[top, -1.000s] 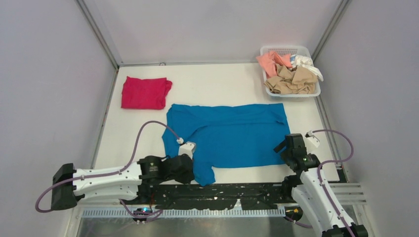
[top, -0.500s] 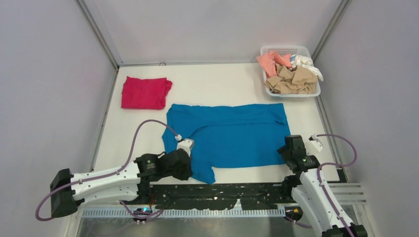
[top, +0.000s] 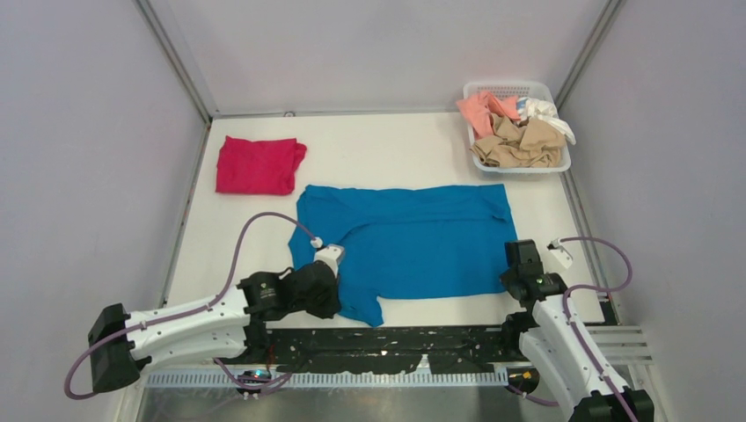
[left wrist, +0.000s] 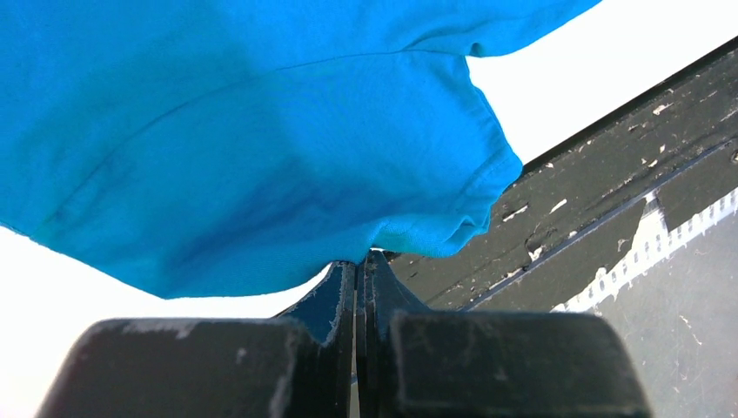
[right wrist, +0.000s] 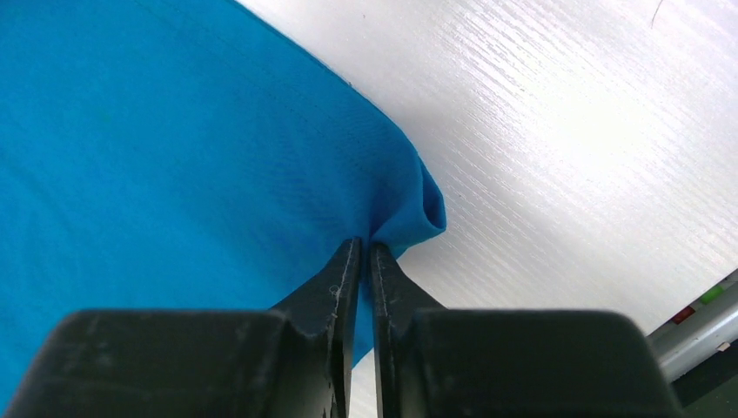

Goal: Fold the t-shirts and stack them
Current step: Fold the other side of the tshirt into a rectangle

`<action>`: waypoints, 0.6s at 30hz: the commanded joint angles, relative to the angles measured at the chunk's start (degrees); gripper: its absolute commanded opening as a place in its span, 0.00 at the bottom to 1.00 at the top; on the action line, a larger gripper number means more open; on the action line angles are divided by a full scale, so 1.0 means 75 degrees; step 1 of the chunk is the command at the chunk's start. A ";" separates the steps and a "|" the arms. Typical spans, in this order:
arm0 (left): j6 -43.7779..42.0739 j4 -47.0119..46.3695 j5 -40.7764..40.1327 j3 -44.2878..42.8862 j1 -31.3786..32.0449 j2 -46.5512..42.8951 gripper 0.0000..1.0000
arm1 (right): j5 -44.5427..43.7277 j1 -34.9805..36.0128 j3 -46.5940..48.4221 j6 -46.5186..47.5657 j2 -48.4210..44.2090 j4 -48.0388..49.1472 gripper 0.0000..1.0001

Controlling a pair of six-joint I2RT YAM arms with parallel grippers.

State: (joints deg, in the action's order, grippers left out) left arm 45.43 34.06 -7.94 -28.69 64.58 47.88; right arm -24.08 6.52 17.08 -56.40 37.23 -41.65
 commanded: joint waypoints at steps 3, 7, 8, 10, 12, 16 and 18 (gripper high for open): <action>-0.0236 -0.0146 0.0071 -0.0052 -0.0153 -0.0158 0.00 | -0.0130 -0.0033 0.0220 0.0103 0.0169 0.0164 0.06; -0.0289 -0.0099 0.0059 -0.0103 -0.0222 -0.0256 0.00 | -0.0119 -0.0023 0.0286 0.0223 0.0178 0.0205 0.05; -0.0317 -0.0089 0.0058 -0.0123 -0.0246 -0.0297 0.00 | -0.0130 -0.0019 0.0364 0.0274 0.0150 0.0223 0.05; -0.0368 -0.0116 0.0056 -0.0167 -0.0282 -0.0342 0.00 | -0.0164 -0.0025 0.0457 0.0439 0.0123 0.0239 0.05; -0.0432 -0.0135 0.0052 -0.0208 -0.0374 -0.0366 0.00 | -0.0125 -0.0029 0.0613 0.0619 0.0097 0.0317 0.05; -0.0651 -0.0120 0.0025 -0.0315 -0.0735 -0.0394 0.00 | 0.0047 -0.0026 0.0895 0.1018 0.0331 0.0604 0.05; -0.0814 -0.0155 0.0086 -0.0434 -0.0970 -0.0387 0.00 | 0.0172 -0.0026 0.1015 0.1159 0.0725 0.0807 0.05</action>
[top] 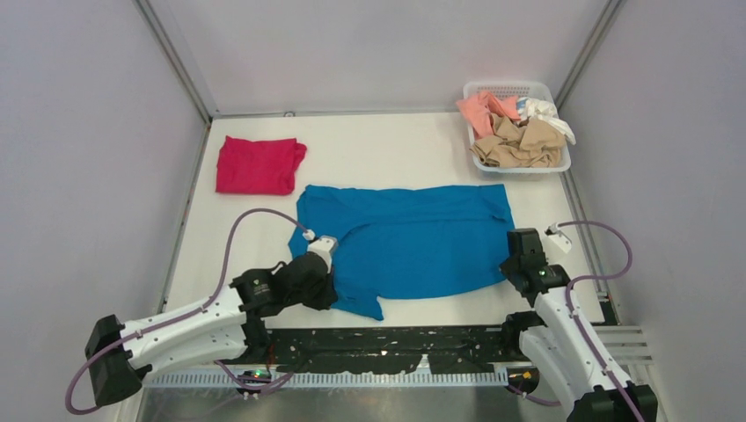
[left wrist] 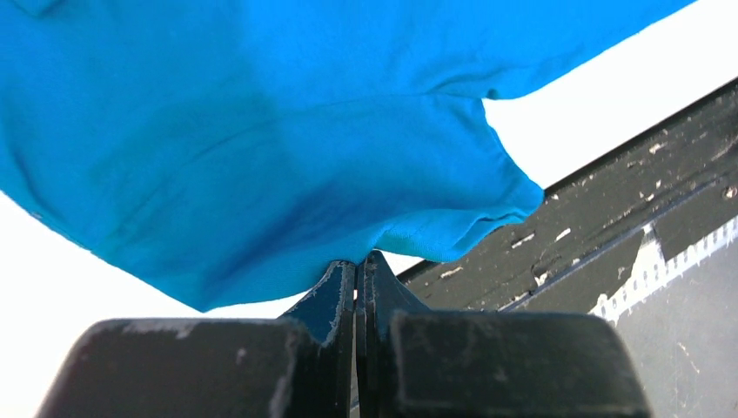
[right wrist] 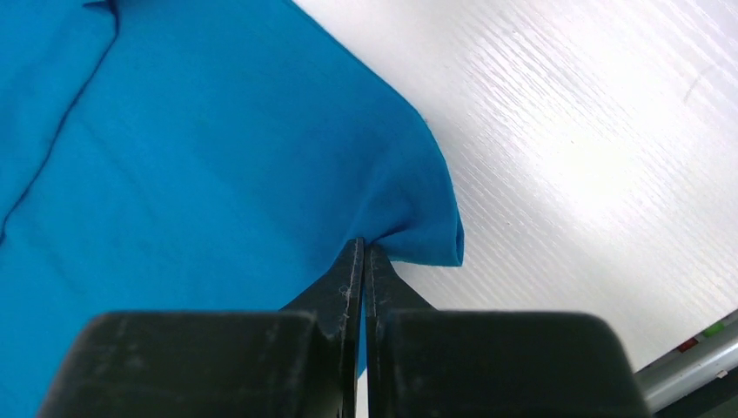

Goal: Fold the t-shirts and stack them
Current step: Fold the other side of the tshirt into a rectangle

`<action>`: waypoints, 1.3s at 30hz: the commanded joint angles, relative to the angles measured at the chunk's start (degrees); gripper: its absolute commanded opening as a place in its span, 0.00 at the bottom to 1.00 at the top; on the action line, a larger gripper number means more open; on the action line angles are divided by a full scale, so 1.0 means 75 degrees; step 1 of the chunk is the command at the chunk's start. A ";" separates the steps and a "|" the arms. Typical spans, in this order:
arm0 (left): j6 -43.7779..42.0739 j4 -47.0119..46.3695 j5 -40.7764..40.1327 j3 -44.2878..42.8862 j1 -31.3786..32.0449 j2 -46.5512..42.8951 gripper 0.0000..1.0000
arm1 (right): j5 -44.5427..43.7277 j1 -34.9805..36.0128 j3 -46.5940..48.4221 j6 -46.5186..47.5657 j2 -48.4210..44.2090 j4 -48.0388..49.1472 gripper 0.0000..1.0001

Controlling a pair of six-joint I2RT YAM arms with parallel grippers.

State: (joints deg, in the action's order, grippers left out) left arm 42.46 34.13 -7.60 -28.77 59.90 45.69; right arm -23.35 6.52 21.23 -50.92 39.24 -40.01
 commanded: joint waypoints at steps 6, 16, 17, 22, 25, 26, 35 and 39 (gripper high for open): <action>-0.1100 -0.0463 -0.0089 -0.1016 -0.0777 0.0073 0.00 | 0.0418 -0.0032 0.1073 0.0911 0.1207 0.1229 0.05; -0.1968 -0.0859 -0.0993 -0.1591 -0.1553 0.0213 0.00 | 0.0403 -0.0026 0.2024 0.1475 0.2250 0.1806 0.05; -0.2040 -0.0951 -0.1032 -0.1608 -0.1623 0.0242 0.00 | 0.0381 -0.0026 0.2075 0.1519 0.2366 0.1807 0.05; -0.2096 -0.1228 -0.1213 -0.1747 -0.2087 0.0579 0.00 | 0.0145 -0.0038 0.2570 0.1794 0.2702 0.1938 0.05; -0.2106 -0.1437 -0.1333 -0.1850 -0.2338 0.0792 0.00 | 0.0162 -0.0084 0.2713 0.1829 0.2959 0.2009 0.05; -0.2132 -0.1498 -0.1336 -0.1903 -0.2419 0.0871 0.00 | 0.0167 -0.0102 0.2718 0.1830 0.3006 0.2020 0.06; -0.2671 -0.1910 -0.1096 -0.2398 -0.2854 0.1621 0.00 | 0.0167 -0.0464 0.2785 0.1786 0.3266 0.1808 0.05; -0.2734 -0.1572 -0.1084 -0.2314 -0.2933 0.1432 0.00 | 0.0269 -0.0634 0.2851 0.2131 0.3142 0.0933 0.06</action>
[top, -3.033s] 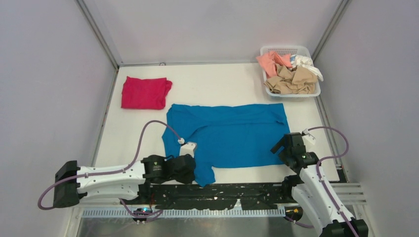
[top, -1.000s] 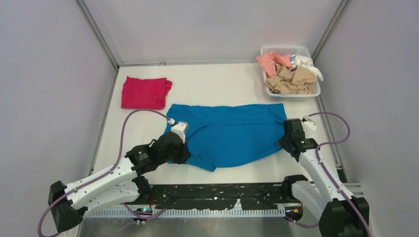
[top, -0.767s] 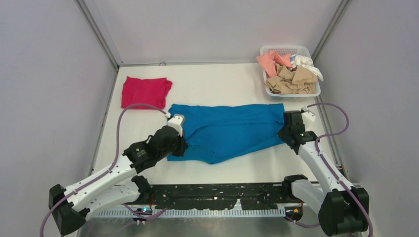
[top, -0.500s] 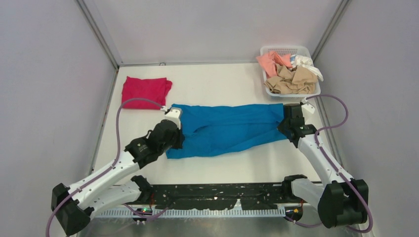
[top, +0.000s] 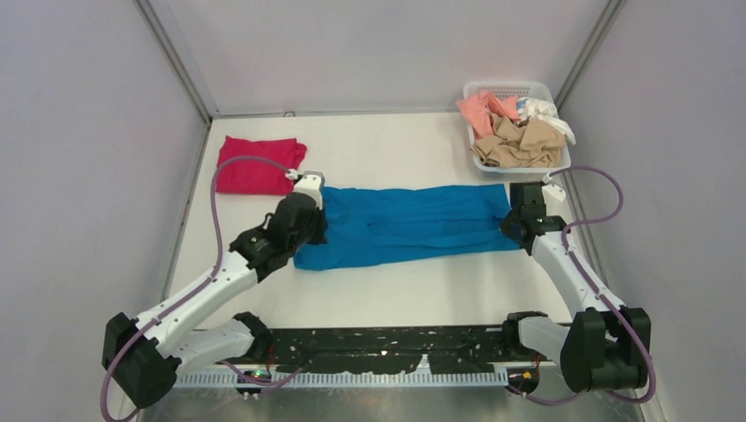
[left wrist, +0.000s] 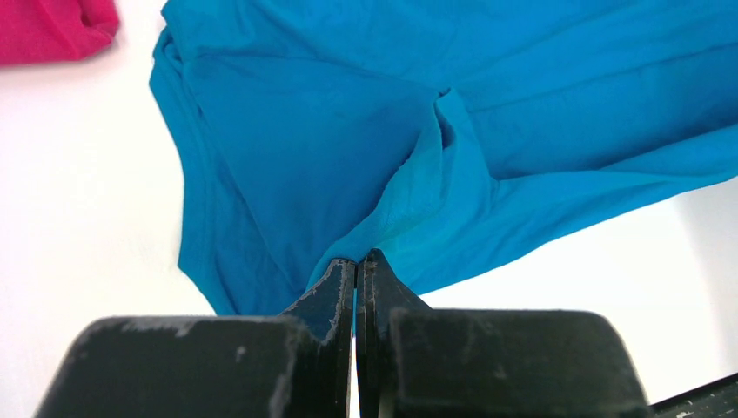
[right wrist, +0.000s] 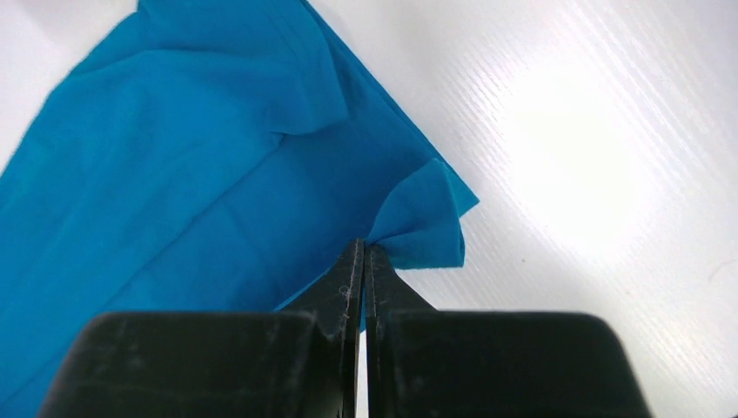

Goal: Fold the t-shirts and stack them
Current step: Fold the other side of the tshirt into a rectangle

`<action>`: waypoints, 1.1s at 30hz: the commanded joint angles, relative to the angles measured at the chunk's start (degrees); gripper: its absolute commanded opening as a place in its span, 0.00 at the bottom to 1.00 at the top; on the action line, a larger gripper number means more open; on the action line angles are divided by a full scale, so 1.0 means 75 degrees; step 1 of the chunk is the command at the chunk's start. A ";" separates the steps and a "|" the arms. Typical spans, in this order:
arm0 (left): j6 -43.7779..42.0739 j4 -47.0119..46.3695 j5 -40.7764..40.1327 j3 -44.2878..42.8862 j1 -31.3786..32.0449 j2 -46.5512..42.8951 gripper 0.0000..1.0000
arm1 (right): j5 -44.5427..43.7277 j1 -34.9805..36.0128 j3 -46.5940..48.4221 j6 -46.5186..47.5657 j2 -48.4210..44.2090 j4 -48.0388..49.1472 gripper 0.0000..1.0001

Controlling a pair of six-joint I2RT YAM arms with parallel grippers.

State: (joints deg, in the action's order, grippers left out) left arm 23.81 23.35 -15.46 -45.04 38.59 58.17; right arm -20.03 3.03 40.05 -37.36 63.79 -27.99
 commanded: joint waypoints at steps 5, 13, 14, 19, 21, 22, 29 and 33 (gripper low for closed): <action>-0.0328 -0.0703 0.0060 0.0539 -0.0088 -0.0836 0.00 | 0.0191 -0.0501 0.0198 0.0457 -0.0246 -0.0789 0.05; -0.0386 -0.0915 -0.0352 0.0226 -0.0198 -0.0377 0.00 | 0.0574 -0.0572 0.0686 0.0511 0.0664 -0.0349 0.06; -0.0386 -0.0960 -0.0352 0.0176 -0.0232 -0.0258 0.00 | 0.0647 -0.0576 0.0708 0.0491 0.0798 -0.0301 0.06; -0.0384 -0.1255 -0.0273 0.0062 -0.0485 0.0347 0.00 | 0.0921 -0.0579 0.0807 0.0336 0.1244 0.0251 0.09; -0.0371 -0.1368 -0.0256 -0.0054 -0.0641 0.0617 0.00 | 0.0943 -0.0587 0.0941 0.0316 0.1500 0.0349 0.09; -0.0355 -0.1412 -0.0214 -0.0124 -0.0708 0.0738 0.00 | 0.0956 -0.0584 0.0988 0.0335 0.1683 0.0365 0.09; -0.0365 -0.1709 0.0158 -0.0373 -0.1118 0.1494 0.00 | 0.0871 -0.0588 0.1375 0.0301 0.2368 0.0625 0.10; -0.0335 -0.1408 0.0226 -0.0613 -0.1278 0.1929 0.05 | 0.0715 -0.0585 0.1560 0.0280 0.2697 0.0751 0.18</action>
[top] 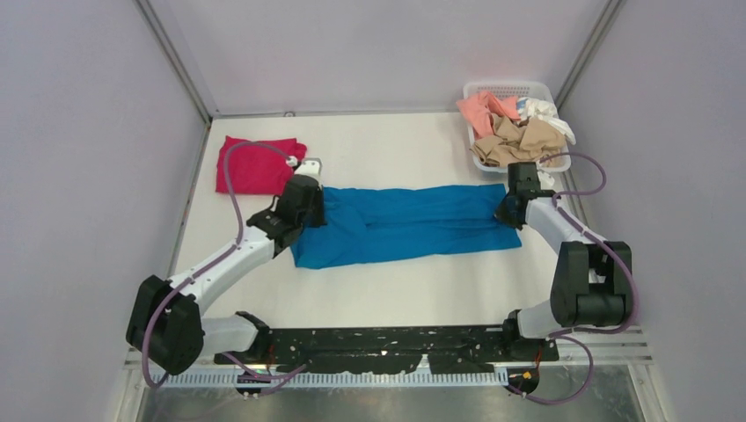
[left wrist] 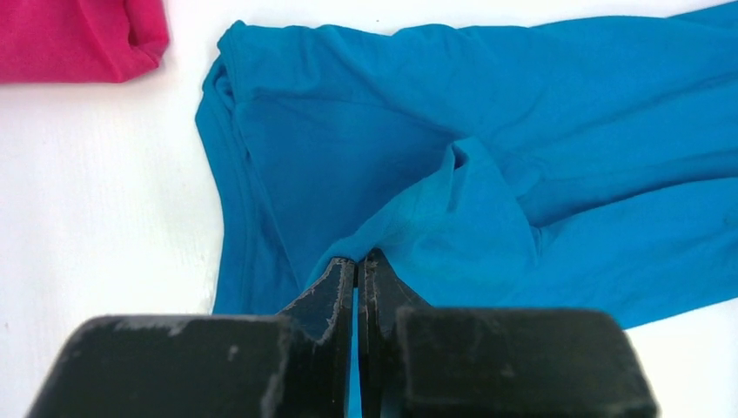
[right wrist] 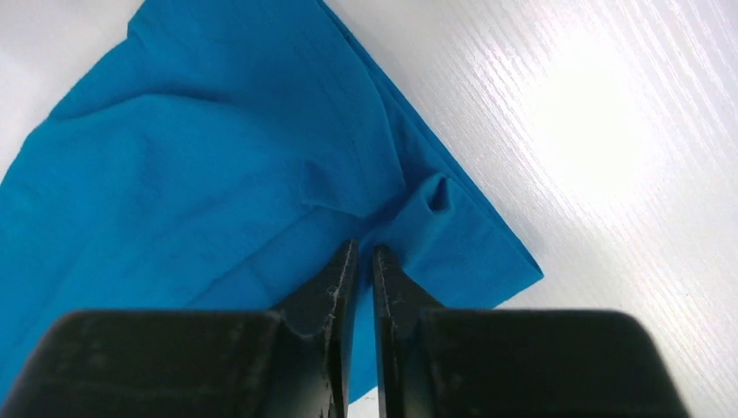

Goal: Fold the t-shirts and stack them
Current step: Fold the other side of the tshirt into a rectangle, then rotate the tshirt 90 degrees

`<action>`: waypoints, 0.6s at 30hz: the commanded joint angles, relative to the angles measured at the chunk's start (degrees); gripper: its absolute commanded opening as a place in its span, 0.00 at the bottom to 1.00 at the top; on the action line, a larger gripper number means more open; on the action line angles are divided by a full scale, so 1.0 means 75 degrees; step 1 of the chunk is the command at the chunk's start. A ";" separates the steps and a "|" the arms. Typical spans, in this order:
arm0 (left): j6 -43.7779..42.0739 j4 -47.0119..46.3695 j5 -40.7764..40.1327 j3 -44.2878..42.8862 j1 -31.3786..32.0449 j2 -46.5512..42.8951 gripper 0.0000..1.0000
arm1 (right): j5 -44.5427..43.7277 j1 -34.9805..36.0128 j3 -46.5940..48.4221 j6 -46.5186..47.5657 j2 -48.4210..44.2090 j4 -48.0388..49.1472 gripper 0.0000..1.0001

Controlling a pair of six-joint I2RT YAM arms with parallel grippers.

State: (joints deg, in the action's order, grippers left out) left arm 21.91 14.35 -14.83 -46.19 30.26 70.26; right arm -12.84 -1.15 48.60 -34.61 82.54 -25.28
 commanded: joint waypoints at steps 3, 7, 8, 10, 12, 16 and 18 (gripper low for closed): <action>-0.0002 -0.0026 0.0066 -0.0719 -0.0304 0.0712 0.36 | -0.0336 -0.0023 0.0584 0.0000 0.0333 0.0432 0.31; 0.0477 0.0304 0.0072 -0.1458 -0.0607 0.1234 0.68 | -0.0660 -0.0027 0.0500 0.0131 -0.0032 0.0645 0.42; 0.0618 0.0399 0.0128 -0.1563 -0.0627 0.1249 0.81 | -0.0691 -0.0009 0.0456 0.0242 -0.0261 0.0677 0.46; 0.0775 0.0362 0.0230 -0.1467 -0.0637 0.1073 0.97 | -0.0715 0.0071 0.0257 0.0475 -0.0671 0.0759 0.63; 0.0913 0.0320 0.0282 -0.1242 -0.0626 0.0761 1.00 | -0.0874 0.0141 0.0008 0.0684 -0.1143 0.0746 0.82; 0.0977 0.0218 0.1040 -0.0601 -0.0625 -0.0008 1.00 | -0.0604 0.0513 -0.0778 0.0955 -0.2232 0.0997 0.96; 0.1070 0.0182 0.1627 -0.0312 -0.0624 -0.0238 0.99 | 0.0120 0.0611 -0.1293 0.0941 -0.2642 0.1335 0.95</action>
State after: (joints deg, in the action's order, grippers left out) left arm 28.01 16.67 -10.35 -51.90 25.63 72.95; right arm -17.04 1.52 44.25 -29.67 68.84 -19.77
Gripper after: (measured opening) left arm 0.994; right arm 0.954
